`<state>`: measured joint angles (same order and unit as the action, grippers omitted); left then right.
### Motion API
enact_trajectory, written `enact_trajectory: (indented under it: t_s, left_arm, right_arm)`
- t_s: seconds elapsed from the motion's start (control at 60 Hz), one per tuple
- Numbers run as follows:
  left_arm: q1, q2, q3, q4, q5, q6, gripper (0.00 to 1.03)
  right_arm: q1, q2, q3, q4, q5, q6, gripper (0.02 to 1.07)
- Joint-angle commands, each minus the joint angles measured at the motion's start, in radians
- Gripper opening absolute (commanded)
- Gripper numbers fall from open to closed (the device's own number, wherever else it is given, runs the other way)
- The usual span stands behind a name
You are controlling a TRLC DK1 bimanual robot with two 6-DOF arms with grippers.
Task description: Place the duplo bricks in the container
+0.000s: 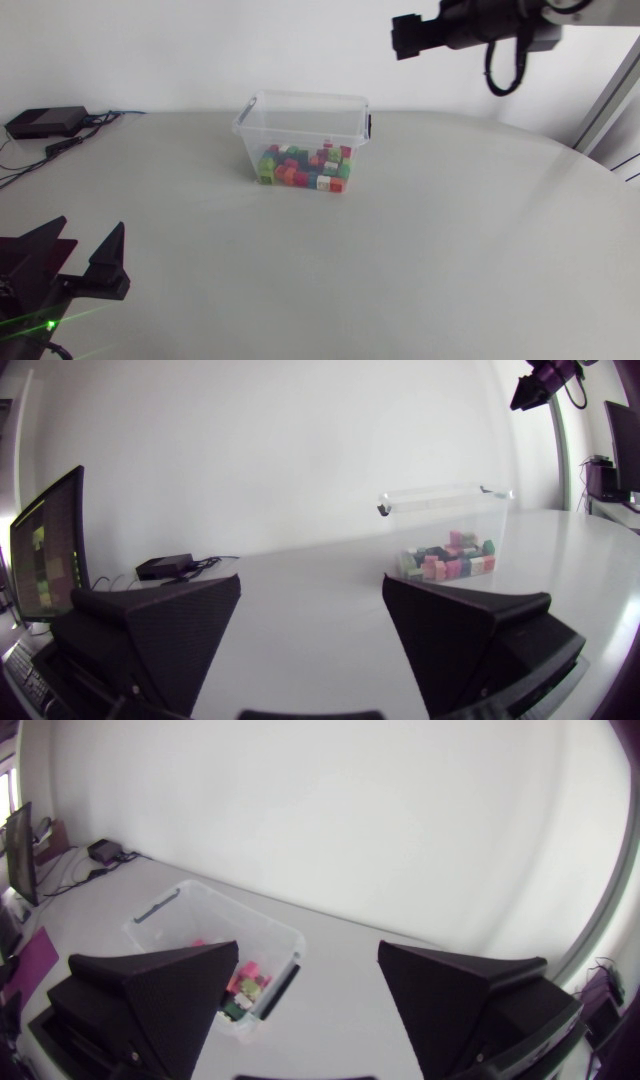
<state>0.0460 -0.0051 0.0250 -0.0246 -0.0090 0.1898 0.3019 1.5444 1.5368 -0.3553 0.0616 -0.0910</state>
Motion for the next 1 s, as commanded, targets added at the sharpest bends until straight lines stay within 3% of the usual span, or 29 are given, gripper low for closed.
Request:
enact_trajectory:
  t_s: [0.0, 0.233, 0.55, 0.983]
  left_arm:
    - [0.009, -0.007, -0.023, 0.012, -0.002, -0.018, 0.99]
    - [0.009, -0.007, -0.023, 0.012, -0.002, -0.018, 0.99]
    - [0.009, -0.007, -0.023, 0.012, -0.002, -0.018, 0.99]
    - [0.009, -0.007, -0.023, 0.012, -0.002, -0.020, 0.99]
  right_arm:
    - [-0.038, -0.101, -0.109, 0.013, 0.009, -0.035, 1.03]
    - [-0.153, -0.452, -0.402, 0.116, 0.023, -0.050, 1.03]
    - [-0.247, -0.790, -0.685, 0.121, 0.038, -0.081, 1.03]
    - [-0.250, -1.242, -1.004, 0.102, 0.075, -0.153, 1.03]
